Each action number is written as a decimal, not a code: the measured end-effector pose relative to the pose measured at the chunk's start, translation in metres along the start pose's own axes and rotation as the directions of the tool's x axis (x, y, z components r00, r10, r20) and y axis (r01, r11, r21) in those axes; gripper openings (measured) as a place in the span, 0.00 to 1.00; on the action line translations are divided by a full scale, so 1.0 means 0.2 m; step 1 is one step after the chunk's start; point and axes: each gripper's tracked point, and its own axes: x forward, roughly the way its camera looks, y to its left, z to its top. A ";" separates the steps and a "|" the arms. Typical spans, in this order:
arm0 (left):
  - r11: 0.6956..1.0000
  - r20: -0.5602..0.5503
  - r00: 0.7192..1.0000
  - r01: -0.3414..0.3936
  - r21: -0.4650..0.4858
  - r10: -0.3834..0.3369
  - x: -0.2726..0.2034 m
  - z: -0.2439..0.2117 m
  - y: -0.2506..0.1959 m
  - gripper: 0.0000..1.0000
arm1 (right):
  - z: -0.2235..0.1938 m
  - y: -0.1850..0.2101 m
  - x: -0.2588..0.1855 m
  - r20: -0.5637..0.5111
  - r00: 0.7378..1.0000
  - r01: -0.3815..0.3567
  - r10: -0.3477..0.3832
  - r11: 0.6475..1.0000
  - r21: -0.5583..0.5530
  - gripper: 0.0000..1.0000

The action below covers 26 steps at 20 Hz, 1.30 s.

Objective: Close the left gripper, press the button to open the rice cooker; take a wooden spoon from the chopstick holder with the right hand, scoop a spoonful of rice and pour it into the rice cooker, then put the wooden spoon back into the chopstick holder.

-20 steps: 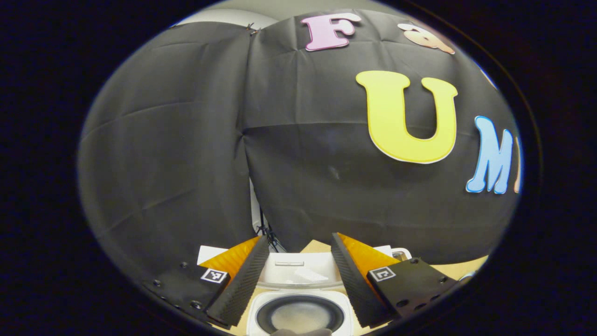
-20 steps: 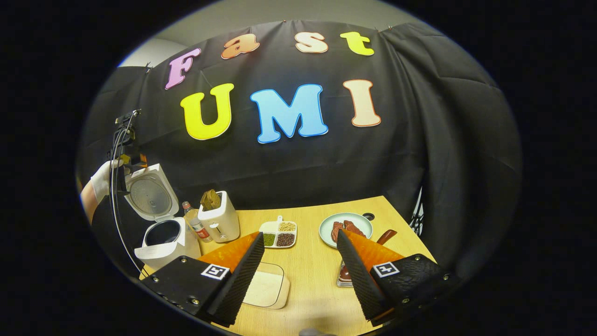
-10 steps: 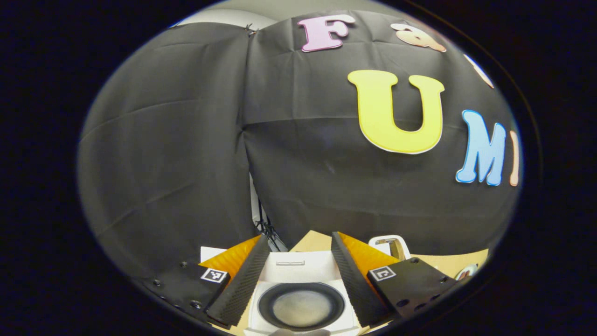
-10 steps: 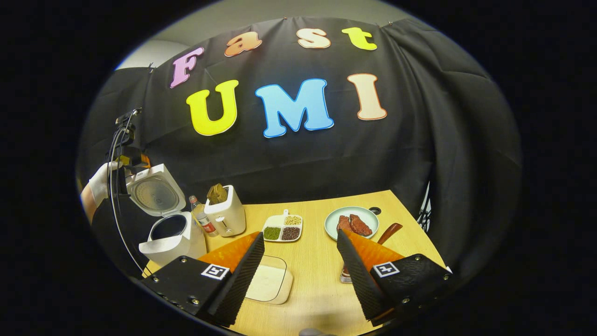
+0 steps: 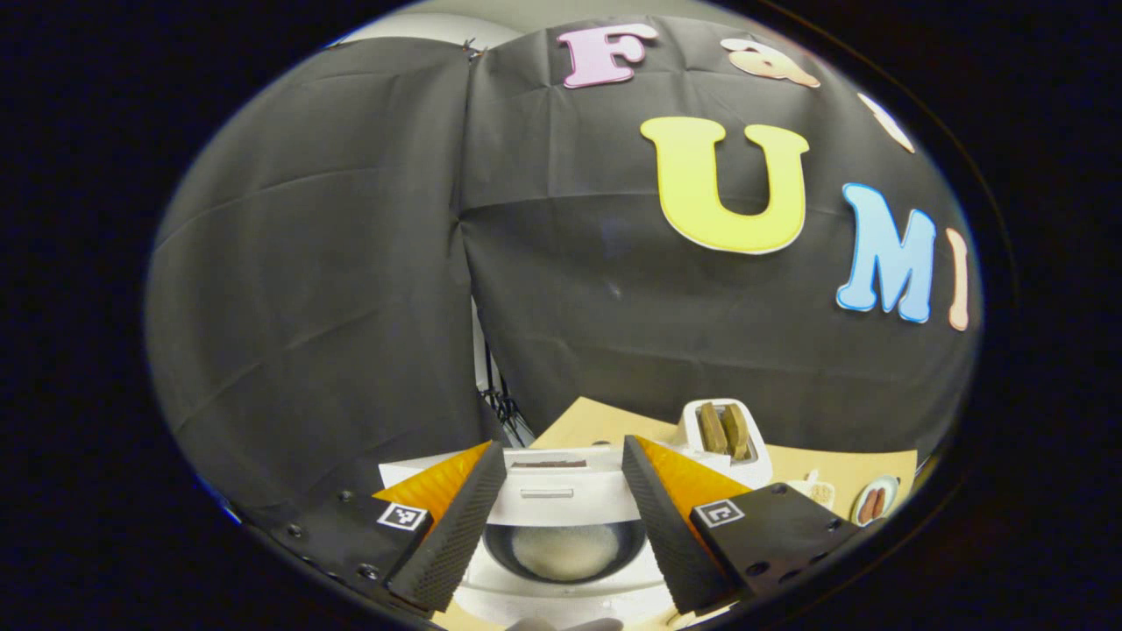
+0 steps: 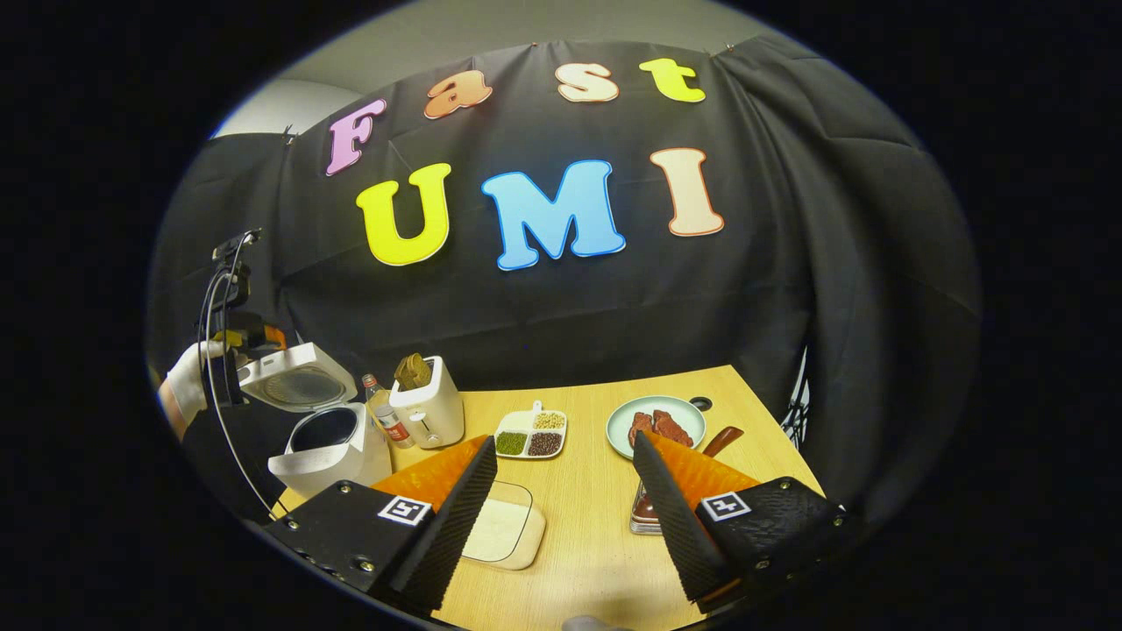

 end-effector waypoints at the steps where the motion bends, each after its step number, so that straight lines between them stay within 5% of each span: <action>1: 1.000 -0.032 0.999 0.004 -0.008 -0.004 -0.01 -0.07 0.00 0.95 | 0.01 -0.02 -0.01 0.004 1.000 0.005 -0.005 1.000 0.007 0.96; 5: 0.999 -0.196 0.980 0.014 -0.036 -0.020 -0.04 -0.38 0.00 0.95 | -0.01 -0.04 -0.03 0.002 1.000 0.009 -0.009 1.000 0.023 0.96; 13: 0.999 -0.343 0.939 0.015 -0.044 -0.029 -0.01 -0.77 -0.01 0.94 | -0.06 0.03 -0.03 -0.035 0.999 -0.031 0.034 0.998 0.062 0.96; 22: 0.999 -0.386 0.921 0.047 -0.015 -0.049 0.01 -0.88 -0.03 0.95 | -0.04 0.13 -0.04 -0.045 0.997 -0.062 0.066 0.995 0.084 0.98; 26: 0.996 -0.333 0.940 0.087 0.017 -0.076 0.06 -0.84 -0.07 0.96 | -0.06 0.18 -0.03 -0.061 0.994 -0.084 0.090 0.992 0.090 0.98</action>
